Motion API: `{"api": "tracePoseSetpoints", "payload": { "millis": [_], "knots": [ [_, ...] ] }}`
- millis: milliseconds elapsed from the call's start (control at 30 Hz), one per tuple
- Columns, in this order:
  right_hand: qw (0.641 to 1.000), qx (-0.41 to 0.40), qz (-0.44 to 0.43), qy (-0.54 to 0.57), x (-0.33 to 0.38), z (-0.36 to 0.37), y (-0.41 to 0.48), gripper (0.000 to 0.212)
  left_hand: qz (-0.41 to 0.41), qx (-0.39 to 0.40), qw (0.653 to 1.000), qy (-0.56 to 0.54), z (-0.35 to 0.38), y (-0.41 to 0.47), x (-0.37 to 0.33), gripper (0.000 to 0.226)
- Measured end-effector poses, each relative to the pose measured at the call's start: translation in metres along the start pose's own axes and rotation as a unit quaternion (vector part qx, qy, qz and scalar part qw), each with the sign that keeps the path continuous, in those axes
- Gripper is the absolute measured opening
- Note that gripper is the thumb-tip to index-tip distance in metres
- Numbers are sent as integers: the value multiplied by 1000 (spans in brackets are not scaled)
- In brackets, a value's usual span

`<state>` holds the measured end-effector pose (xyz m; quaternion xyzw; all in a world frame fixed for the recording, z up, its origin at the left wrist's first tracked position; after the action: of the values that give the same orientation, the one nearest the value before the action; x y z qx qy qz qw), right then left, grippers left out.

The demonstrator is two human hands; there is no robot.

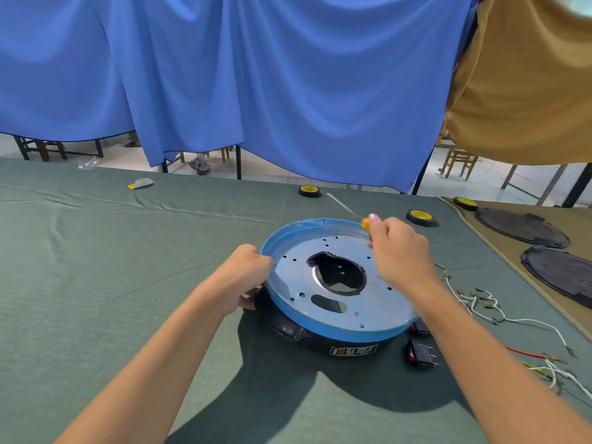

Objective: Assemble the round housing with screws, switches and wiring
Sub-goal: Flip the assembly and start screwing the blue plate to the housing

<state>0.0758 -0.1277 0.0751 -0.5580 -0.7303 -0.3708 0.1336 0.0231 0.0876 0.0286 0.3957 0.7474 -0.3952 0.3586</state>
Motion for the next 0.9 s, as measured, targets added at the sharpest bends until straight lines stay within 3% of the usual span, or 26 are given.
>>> {"api": "tracePoseSetpoints", "payload": {
  "millis": [200,433,567,767,900],
  "knots": [
    [993,-115,24,10,-30,-12,-15,47,-85,30,987,-132,6,-10,-7,14],
    [989,-133,42,49,-31,-7,-17,47,-115,-45,967,-222,15,-17,-10,8],
    [987,-137,50,73,-33,-10,-17,47,-53,-88,966,-237,12,-20,-23,16],
    [963,-152,108,193,-44,-18,-21,46,139,-155,954,-218,-3,-34,-59,41],
    [917,-107,161,348,-51,-24,-22,41,248,-297,921,-49,-13,-43,-76,56]
  ]
}}
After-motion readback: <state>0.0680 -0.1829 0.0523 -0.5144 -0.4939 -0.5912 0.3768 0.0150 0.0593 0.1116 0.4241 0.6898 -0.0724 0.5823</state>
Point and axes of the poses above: each hand's wrist, its own y-axis towards the middle knuckle, its own z-axis out of the palm, x = y × z, the point moved 3 cm from there along y, towards the middle knuckle, and after that the axes turned 3 degrees about -z, right-handed, at the moved point
